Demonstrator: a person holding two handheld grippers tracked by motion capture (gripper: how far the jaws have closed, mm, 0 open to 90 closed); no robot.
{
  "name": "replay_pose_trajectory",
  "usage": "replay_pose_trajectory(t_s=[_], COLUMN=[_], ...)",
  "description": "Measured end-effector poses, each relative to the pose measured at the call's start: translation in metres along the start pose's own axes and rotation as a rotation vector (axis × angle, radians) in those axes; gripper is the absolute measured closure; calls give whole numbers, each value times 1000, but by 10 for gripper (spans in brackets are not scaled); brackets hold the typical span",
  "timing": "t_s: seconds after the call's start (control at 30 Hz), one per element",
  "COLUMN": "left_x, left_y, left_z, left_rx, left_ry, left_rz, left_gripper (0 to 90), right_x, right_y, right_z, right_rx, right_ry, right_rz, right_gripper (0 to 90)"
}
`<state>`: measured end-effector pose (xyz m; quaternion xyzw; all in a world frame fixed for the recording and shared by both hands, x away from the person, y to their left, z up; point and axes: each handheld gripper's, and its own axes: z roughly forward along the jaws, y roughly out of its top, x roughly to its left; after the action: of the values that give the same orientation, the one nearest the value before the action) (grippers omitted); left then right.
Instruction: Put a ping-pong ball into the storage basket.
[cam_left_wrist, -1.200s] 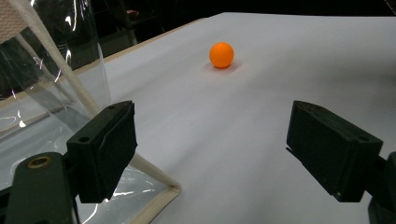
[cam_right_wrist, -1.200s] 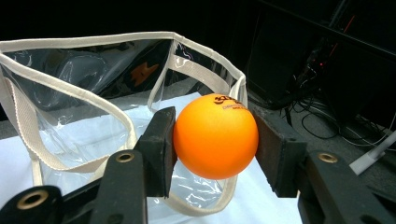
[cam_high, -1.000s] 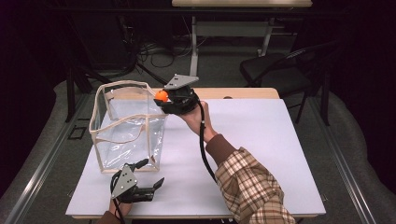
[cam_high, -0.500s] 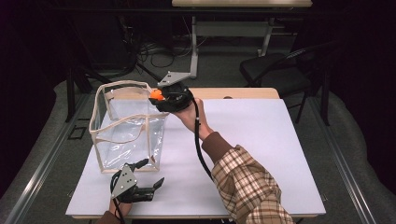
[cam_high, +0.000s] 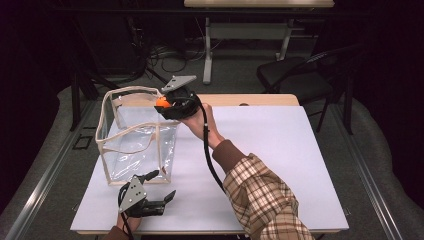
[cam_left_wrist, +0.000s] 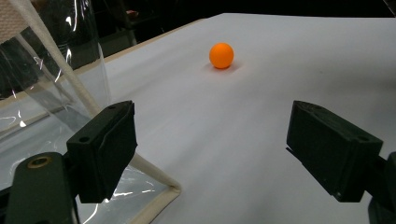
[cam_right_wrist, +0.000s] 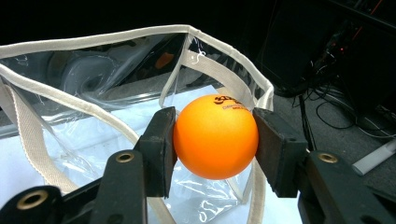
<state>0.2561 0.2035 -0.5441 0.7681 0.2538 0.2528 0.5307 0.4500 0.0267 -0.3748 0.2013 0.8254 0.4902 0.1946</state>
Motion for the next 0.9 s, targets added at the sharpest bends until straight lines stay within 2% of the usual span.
replay_pose_trajectory(t_s=[0.23, 0.53, 0.9], left_x=[0, 0, 0], left_y=[0, 0, 0], left_z=[0, 0, 0], left_rx=[0, -1, -3], left_ry=[1, 1, 0], left_rz=[-2, 0, -1], left_gripper=[159, 159, 159], right_x=[2, 1, 5], right_y=[5, 10, 14], right_z=[5, 13, 23], right_rx=[25, 72, 102], right_ry=[10, 16, 27], right_rz=[-10, -2, 7], right_gripper=[512, 512, 512])
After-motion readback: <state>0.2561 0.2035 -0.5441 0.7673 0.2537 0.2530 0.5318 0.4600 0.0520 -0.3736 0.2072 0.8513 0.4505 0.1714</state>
